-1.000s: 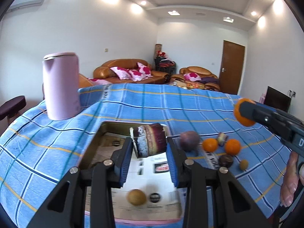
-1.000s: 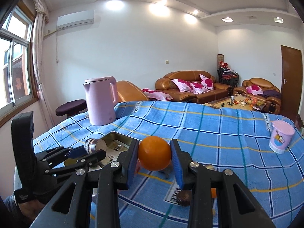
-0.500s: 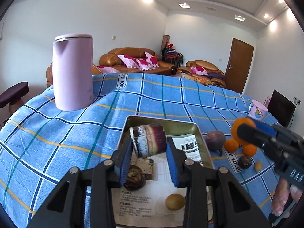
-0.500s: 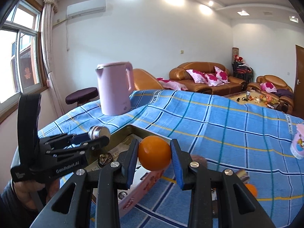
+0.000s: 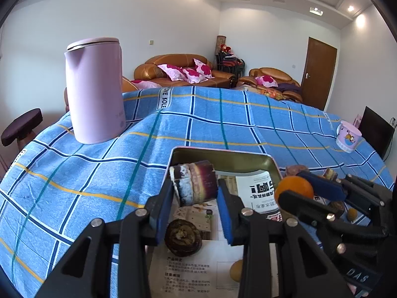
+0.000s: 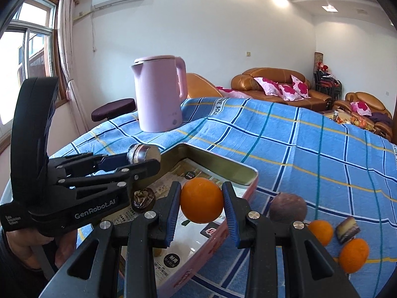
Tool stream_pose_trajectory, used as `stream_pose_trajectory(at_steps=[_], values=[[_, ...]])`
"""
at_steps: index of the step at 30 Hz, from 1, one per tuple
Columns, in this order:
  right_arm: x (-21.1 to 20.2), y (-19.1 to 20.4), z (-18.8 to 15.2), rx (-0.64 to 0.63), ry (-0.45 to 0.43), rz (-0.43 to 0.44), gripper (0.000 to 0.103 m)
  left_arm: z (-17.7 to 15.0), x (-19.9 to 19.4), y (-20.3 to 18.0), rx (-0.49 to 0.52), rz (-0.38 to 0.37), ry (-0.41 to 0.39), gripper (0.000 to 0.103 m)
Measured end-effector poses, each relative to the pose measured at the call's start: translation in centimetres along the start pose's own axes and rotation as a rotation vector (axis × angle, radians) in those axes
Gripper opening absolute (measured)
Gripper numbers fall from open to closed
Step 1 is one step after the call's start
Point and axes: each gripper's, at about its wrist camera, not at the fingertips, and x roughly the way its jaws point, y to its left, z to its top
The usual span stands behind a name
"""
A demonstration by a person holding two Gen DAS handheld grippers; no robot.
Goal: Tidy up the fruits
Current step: 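Open left tool to drop the striped fruit while right tool releases the orange into the tin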
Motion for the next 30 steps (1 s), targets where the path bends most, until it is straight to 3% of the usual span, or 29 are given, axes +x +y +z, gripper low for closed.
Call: stream_pose_trajectory(at_steps=[30], values=[[2.6,0.8,-0.7,-0.004,0.065,0.01,0.036,0.0,2.3,-0.2,0.035,0.034,0.091,0.037]])
